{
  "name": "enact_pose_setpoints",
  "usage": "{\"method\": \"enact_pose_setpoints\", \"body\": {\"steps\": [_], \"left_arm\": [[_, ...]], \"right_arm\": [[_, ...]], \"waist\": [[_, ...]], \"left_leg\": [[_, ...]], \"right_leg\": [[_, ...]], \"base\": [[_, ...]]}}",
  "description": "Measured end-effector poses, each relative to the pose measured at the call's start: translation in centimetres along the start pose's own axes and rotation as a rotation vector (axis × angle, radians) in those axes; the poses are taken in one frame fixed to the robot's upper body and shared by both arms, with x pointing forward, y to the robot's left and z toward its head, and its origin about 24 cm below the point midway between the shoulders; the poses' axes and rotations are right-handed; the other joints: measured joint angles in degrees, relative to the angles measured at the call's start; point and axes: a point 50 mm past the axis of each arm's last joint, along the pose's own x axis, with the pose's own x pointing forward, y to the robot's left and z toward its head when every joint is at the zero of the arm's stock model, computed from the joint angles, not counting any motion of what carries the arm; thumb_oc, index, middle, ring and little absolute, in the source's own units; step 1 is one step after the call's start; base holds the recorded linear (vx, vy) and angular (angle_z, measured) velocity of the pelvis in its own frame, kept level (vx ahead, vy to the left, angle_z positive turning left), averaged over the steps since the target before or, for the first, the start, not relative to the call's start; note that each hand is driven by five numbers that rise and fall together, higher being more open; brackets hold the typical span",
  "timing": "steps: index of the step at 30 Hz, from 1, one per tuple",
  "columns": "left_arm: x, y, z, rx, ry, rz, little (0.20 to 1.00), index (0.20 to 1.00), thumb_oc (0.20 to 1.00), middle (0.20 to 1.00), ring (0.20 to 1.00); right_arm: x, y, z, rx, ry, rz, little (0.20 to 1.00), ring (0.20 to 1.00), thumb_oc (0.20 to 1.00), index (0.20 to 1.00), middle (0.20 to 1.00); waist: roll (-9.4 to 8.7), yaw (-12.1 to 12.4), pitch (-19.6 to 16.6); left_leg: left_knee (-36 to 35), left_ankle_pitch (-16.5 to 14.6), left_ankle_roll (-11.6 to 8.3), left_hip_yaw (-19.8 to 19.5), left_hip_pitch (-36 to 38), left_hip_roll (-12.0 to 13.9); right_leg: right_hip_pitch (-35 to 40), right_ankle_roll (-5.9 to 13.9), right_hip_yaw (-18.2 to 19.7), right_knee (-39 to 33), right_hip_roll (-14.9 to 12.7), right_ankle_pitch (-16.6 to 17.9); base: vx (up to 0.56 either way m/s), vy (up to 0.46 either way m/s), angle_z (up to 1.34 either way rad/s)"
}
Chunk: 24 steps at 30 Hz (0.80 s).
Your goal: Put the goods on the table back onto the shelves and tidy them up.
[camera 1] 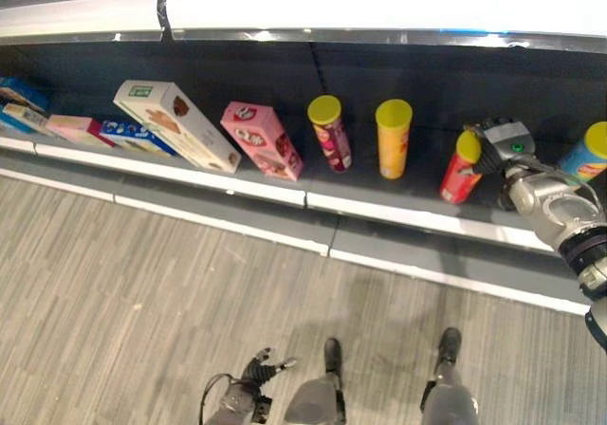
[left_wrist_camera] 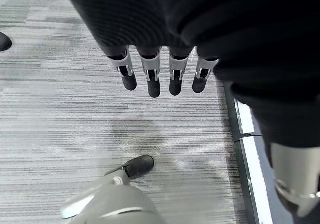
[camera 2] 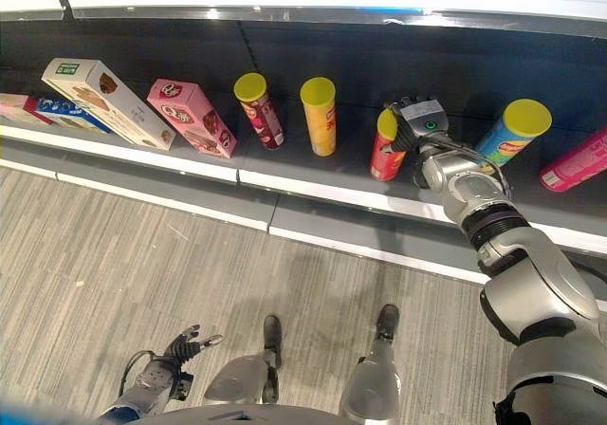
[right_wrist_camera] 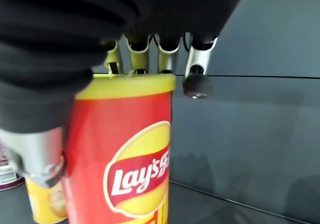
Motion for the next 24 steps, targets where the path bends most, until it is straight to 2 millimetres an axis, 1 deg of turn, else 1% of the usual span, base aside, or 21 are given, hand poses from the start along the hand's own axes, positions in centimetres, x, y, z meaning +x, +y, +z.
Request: {"method": "enact_pose_setpoints", "body": {"steps": [9,16,24], "left_arm": [[-0.1,0.1,-0.5,0.003,0.02,0.012,1.0,1.0,1.0,1.0,1.0],[-0.1,0.2,-0.6,0.003,0.025,0.015,1.0,1.0,1.0,1.0,1.0],[-0.1,0.2,-0.6,0.003,0.026,0.015,1.0,1.0,1.0,1.0,1.0]], "right_arm": [[0.1,-0.2,-1.0,-0.048,0.03,0.008,0.2,0.2,0.2,0.2,0.2],[0.1,-0.1,-1.1,-0.056,0.04,0.014,0.2,0.2,0.2,0.2,0.2],[0.1,-0.1,-1.1,-0.056,0.041,0.014,0.2,0.2,0.2,0.2,0.2]], "waist": [[0.58,0.06,-0.37],[1.31,0.04,-0.86],[1.35,0.05,-0.89]], "left_leg": [[0.0,0.03,0.04,-0.2,-0.11,-0.06],[0.0,0.04,0.04,-0.22,-0.13,-0.04],[0.0,0.05,0.05,-0.25,-0.15,-0.07]], "right_leg": [[-0.1,0.0,-0.02,0.0,-0.16,0.0],[-0.11,0.0,-0.04,0.0,-0.15,0.0],[-0.1,0.0,-0.08,0.0,-0.15,0.0]], "base": [[0.0,0.0,0.0],[0.0,0.0,0.0],[0.0,0.0,0.0]]}}
